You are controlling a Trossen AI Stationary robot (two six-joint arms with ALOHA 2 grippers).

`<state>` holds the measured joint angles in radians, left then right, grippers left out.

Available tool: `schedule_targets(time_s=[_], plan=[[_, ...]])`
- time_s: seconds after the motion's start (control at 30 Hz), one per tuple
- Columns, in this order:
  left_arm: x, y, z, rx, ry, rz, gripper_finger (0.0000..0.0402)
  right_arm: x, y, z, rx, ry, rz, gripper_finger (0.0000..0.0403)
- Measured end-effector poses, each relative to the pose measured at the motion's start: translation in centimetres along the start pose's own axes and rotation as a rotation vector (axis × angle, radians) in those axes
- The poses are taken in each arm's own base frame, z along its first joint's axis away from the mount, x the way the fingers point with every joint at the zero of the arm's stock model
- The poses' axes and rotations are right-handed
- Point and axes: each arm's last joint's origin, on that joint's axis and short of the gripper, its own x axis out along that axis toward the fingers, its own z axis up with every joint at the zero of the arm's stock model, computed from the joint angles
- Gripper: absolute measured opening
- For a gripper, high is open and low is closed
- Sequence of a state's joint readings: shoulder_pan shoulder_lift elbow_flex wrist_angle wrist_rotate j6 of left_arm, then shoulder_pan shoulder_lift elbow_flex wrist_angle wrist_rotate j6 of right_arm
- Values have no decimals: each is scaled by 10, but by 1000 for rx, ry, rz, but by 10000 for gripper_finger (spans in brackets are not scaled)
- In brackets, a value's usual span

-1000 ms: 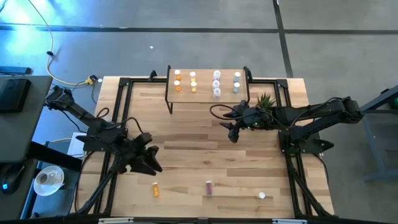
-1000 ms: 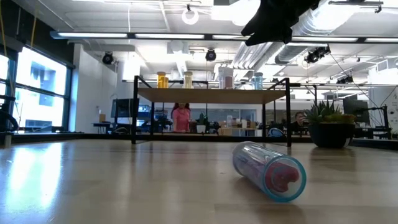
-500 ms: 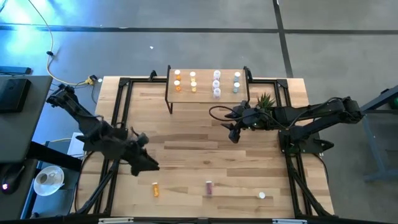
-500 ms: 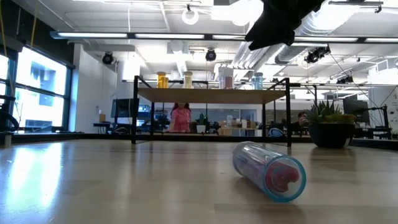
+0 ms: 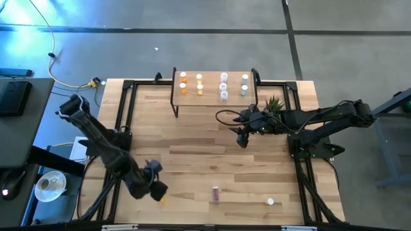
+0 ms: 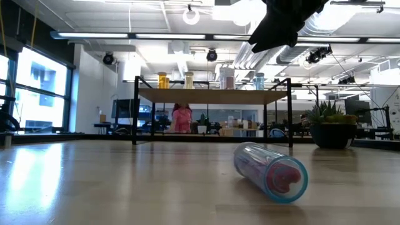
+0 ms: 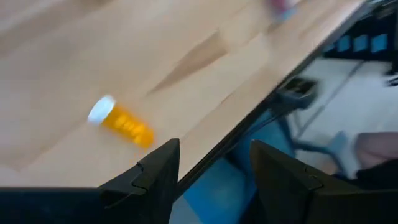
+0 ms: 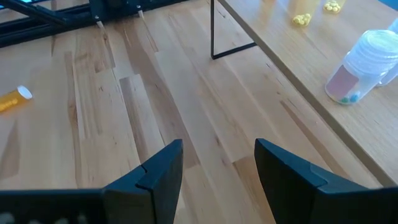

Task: Pick and place medicine bottles onto shelf by color
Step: Put the orange pill bottle on the shelf aligned with the other orange pill bottles

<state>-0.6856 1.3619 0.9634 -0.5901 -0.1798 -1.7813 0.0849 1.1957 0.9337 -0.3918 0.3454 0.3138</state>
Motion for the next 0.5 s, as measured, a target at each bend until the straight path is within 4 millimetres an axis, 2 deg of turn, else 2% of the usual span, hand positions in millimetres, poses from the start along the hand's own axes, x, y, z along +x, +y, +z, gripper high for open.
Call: schedule_targets(time_s=[0.2, 0.5], plan=[[29, 8, -14, -62, 59, 132, 185, 0, 0, -1, -3, 9, -3, 190], [56, 17, -21, -95, 40, 241, 185, 0, 0, -1, -6, 15, -5, 190]])
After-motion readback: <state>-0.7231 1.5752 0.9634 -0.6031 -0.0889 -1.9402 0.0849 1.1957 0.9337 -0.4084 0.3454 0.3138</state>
